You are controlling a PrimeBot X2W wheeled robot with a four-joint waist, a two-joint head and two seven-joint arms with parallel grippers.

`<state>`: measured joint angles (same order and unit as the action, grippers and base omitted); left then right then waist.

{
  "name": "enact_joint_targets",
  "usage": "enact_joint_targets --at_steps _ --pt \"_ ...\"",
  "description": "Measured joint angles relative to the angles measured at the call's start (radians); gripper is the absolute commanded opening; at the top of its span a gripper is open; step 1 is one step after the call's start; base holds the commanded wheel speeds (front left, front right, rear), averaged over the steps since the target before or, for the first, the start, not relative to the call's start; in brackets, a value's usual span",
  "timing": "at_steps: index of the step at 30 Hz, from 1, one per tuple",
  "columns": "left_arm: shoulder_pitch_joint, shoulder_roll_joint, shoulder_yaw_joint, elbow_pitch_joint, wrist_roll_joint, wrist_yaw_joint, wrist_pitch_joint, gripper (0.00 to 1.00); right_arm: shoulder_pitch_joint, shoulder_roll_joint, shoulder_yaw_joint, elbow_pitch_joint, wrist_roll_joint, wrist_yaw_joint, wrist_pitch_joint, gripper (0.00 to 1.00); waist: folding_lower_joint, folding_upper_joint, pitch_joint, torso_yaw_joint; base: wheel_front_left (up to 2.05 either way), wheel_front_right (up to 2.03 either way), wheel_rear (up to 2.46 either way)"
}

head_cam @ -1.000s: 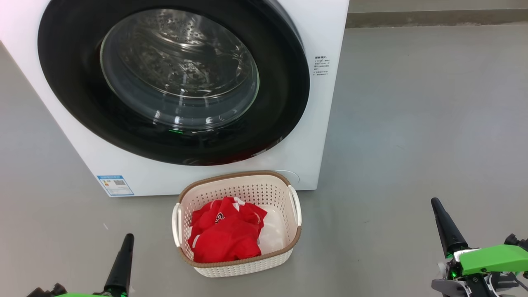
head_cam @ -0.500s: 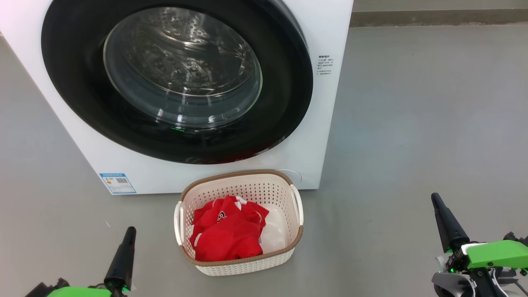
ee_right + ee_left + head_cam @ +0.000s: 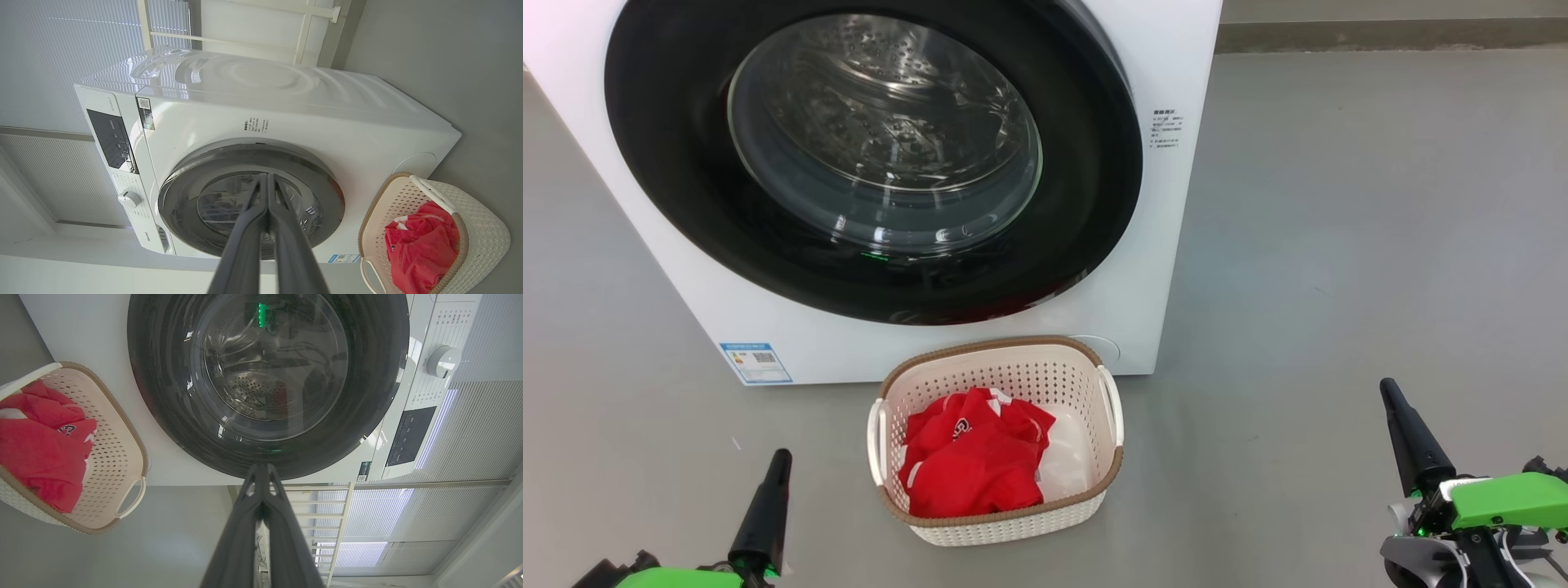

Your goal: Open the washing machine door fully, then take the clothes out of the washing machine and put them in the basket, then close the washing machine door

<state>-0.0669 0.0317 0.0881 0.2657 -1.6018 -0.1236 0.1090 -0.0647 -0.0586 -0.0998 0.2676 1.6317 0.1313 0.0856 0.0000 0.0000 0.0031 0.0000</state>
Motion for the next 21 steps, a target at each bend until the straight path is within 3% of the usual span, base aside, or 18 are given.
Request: enact_joint_targets --at_steps 21 --pt "0.0 0.0 0.0 0.0 0.0 0.0 0.0 0.0 0.0 0.001 -0.011 0.0 -0.001 0.0 0.004 0.0 0.0 0.0 0.0 0.0 0.0 0.0 0.0"
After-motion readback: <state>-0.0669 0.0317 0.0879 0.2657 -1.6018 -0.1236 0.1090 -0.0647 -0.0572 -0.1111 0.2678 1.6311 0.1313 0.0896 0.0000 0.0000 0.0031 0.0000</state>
